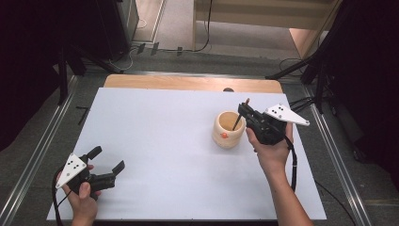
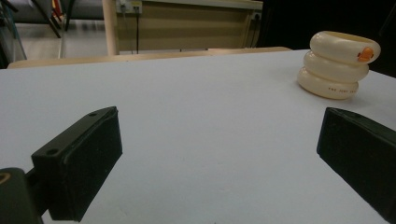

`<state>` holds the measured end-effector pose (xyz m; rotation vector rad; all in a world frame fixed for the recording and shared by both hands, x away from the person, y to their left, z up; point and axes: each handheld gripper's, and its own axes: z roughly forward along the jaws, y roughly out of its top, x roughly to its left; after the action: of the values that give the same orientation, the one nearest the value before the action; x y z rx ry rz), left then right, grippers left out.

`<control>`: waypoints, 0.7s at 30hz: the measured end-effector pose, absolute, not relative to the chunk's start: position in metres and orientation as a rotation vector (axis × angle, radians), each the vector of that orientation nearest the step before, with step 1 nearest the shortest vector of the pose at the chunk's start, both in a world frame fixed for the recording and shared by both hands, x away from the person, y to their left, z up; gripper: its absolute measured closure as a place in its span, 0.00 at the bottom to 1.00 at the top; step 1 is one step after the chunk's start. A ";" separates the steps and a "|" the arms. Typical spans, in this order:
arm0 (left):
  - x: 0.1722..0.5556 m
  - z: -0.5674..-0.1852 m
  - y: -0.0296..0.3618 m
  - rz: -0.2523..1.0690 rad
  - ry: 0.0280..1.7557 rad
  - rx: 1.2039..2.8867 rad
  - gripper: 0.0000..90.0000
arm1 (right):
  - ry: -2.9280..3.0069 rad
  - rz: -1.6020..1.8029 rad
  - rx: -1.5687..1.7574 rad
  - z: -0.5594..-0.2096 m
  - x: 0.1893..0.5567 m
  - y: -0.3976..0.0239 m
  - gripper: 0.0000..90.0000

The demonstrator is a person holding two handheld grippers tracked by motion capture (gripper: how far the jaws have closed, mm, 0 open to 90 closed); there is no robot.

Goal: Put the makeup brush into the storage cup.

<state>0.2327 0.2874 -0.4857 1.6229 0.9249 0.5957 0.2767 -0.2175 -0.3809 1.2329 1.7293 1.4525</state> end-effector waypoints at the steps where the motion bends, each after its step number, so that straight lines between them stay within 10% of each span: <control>1: 0.233 -0.486 0.287 0.597 0.924 1.625 0.00 | 1.728 1.451 1.228 -0.381 0.277 -0.218 0.94; 21: 0.232 -0.486 0.286 0.602 0.924 1.637 0.00 | 1.732 1.414 1.228 -0.393 0.290 -0.216 0.94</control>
<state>0.2321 0.2855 -0.4857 1.6366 0.9237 0.6016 0.2897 -0.2157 -0.3929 1.2277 1.7317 1.4144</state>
